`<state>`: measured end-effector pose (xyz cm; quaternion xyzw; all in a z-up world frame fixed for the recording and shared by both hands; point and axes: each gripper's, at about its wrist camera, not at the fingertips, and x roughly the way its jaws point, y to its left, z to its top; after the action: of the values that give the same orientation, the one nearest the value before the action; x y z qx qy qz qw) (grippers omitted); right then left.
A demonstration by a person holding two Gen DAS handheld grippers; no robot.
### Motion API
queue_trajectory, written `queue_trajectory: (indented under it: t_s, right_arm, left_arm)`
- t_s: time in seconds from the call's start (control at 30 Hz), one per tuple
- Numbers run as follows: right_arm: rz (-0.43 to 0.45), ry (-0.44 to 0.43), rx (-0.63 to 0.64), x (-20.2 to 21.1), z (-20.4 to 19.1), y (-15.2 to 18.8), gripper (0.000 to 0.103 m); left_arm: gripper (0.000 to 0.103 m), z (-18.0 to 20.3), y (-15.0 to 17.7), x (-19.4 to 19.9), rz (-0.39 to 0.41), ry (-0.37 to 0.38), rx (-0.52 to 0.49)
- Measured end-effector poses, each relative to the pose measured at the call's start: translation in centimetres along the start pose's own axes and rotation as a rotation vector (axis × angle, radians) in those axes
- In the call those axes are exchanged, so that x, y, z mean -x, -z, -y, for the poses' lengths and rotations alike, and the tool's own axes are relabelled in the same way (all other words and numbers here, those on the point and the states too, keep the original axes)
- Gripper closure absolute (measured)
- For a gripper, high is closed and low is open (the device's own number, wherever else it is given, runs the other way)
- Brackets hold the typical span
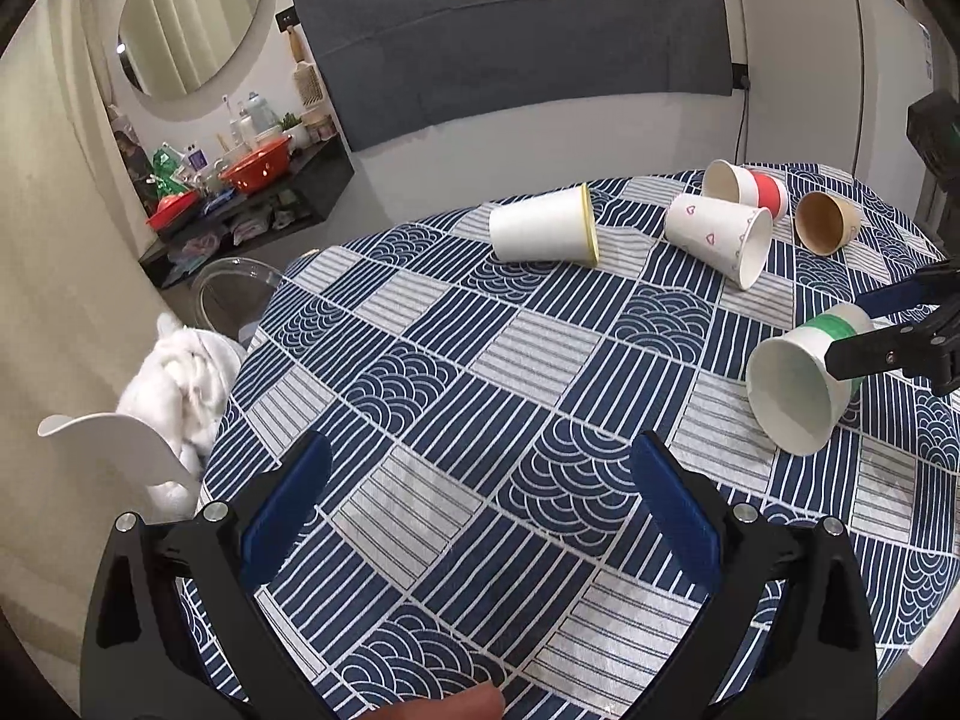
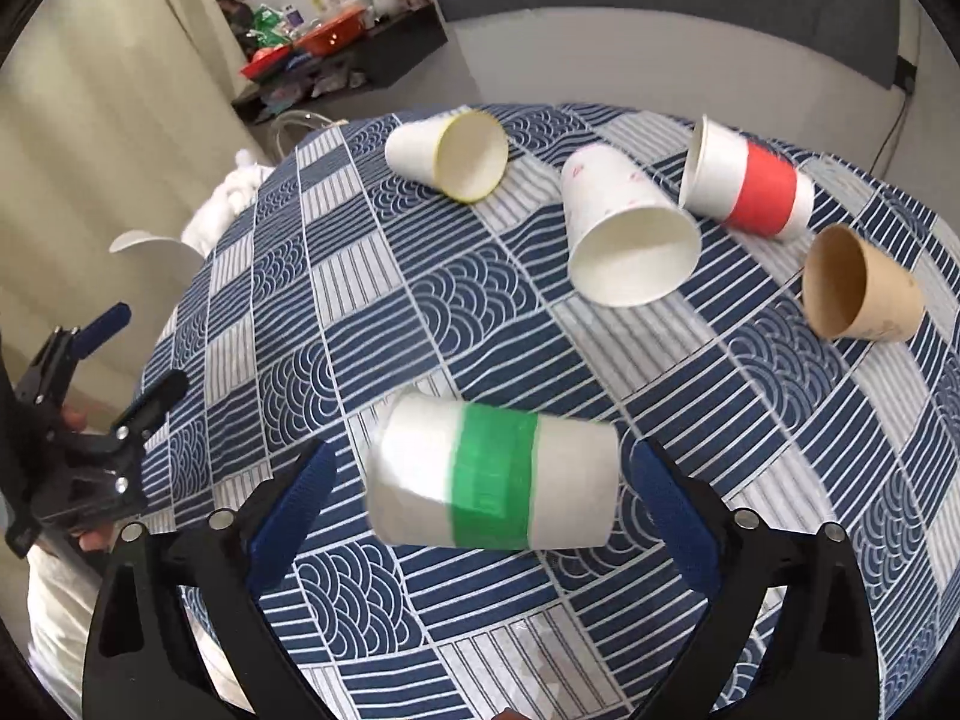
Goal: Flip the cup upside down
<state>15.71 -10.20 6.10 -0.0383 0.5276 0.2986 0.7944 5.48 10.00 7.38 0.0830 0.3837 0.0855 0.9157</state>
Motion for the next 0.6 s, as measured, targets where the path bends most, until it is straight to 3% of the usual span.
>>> queue_trajectory:
  t_s: [0.33,0.6]
  right_arm:
    - [0.076,-0.057,-0.049,4.4,2.2,1.5,0.008]
    - [0.075,-0.079,-0.153,5.2,7.1,3.7,0.008]
  left_arm:
    - [0.006,3.1,-0.7,-0.3,0.01,0.081,-0.094]
    - [0.006,7.4,-3.5,0.7,0.055,0.257,-0.257]
